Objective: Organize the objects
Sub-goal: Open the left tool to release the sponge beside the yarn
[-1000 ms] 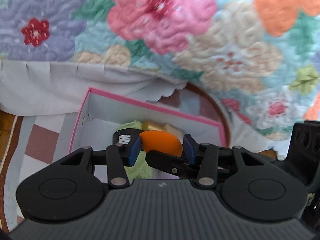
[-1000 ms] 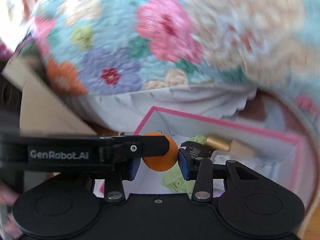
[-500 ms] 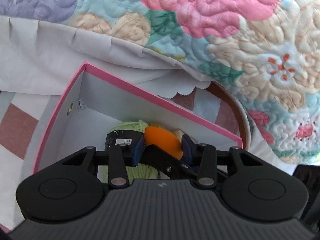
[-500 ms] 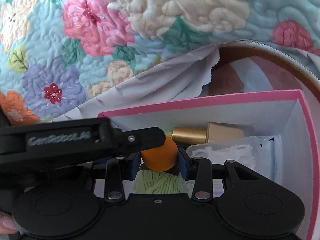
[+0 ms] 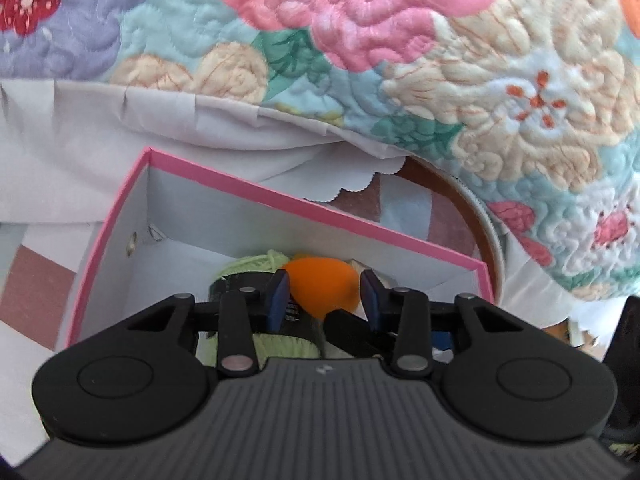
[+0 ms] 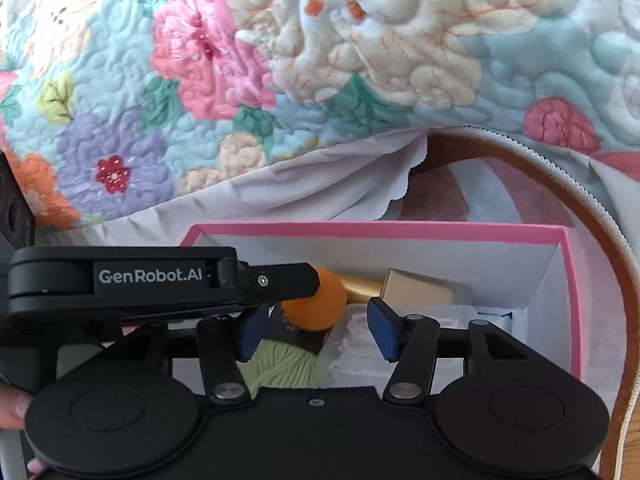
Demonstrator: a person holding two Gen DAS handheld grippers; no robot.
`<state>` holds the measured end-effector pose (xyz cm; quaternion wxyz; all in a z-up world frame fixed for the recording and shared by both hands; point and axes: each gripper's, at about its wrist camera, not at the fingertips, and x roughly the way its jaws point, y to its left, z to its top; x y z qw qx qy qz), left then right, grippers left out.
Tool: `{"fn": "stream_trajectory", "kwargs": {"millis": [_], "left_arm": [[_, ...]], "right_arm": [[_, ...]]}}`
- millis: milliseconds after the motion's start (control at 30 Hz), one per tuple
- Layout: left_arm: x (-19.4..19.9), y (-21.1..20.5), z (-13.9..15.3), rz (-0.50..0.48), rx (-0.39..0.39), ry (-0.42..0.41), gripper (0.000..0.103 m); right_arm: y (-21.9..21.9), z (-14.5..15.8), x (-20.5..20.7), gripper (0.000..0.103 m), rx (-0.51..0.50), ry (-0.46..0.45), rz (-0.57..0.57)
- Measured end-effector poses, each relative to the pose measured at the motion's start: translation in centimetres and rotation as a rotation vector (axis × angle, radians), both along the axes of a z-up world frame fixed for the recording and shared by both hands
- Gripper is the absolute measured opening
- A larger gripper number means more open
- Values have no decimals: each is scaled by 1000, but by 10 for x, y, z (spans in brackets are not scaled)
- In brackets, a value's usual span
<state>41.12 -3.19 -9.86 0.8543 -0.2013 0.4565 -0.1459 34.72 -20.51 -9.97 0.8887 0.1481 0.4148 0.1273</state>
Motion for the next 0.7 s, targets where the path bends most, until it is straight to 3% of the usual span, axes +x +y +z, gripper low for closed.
{"fn": "stream_trajectory", "kwargs": {"millis": [333, 700], "left_arm": [[-23, 5, 19, -1, 124, -30, 41], [-99, 44, 68, 8, 212, 41, 43]], "right_arm": [[7, 7, -17, 59, -81, -35, 0], [19, 67, -80, 64, -43, -54, 61]]}}
